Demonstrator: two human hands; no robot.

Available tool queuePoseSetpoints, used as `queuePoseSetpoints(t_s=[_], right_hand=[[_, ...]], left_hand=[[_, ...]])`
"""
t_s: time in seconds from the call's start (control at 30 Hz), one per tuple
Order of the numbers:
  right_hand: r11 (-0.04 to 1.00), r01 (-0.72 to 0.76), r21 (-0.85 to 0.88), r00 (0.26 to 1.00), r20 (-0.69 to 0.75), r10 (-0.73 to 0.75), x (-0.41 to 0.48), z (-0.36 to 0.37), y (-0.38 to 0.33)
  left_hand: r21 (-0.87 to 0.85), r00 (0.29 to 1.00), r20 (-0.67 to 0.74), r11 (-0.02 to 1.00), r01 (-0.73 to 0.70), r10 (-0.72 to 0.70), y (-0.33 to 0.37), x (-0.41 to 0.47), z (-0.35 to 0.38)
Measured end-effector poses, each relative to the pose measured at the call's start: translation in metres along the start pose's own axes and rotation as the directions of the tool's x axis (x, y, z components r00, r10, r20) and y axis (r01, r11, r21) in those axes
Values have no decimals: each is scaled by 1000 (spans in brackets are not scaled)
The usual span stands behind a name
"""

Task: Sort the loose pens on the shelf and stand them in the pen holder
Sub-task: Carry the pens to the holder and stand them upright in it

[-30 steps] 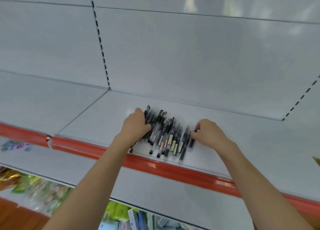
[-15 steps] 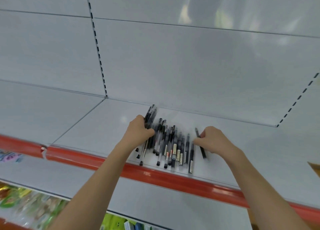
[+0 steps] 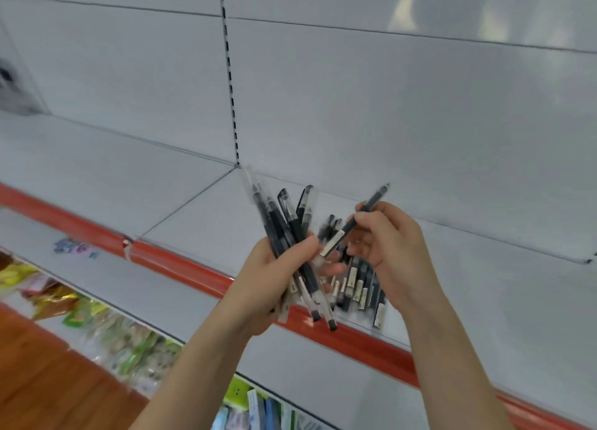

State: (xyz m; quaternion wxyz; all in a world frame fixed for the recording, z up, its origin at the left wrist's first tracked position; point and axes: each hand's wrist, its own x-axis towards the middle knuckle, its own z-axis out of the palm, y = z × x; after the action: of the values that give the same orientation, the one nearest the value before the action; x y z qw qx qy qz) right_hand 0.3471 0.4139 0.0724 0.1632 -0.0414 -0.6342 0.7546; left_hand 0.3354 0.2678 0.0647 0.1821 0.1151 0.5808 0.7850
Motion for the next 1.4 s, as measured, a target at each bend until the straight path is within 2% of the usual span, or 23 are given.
queuePoseSetpoints(t_s=[0.2, 0.47, 0.57, 0.73, 0.87, 1.1, 1.27, 1.4], right_hand=[[994, 14, -108, 987, 163, 4, 3, 60, 27], [986, 139, -87, 949, 296, -107, 3, 185, 49], [993, 114, -42, 936, 340, -93, 4, 254, 68], [998, 55, 17, 913, 404, -57, 3, 386, 108], [999, 21, 44, 866, 499, -40, 3, 471, 127], [996, 76, -37, 817, 575, -41, 38, 593, 153], [982, 163, -93, 771, 633, -68, 81, 678, 186], [983, 168, -71, 773, 629, -87, 129, 747, 207]], left_hand=[[69, 975, -223, 998, -5, 21, 1, -28, -55], [169, 900, -424, 985, -34, 104, 18, -66, -162], [131, 858, -504, 991, -35, 97, 33, -85, -220], [-11, 734, -675, 994, -104, 70, 64, -126, -343], [-100, 680, -733, 982, -158, 35, 87, -149, -421], [-60, 536, -841, 973, -224, 72, 106, -161, -529], [-33, 478, -873, 967, -253, 96, 123, -142, -606], [-13, 431, -896, 966, -258, 103, 152, -110, -674]])
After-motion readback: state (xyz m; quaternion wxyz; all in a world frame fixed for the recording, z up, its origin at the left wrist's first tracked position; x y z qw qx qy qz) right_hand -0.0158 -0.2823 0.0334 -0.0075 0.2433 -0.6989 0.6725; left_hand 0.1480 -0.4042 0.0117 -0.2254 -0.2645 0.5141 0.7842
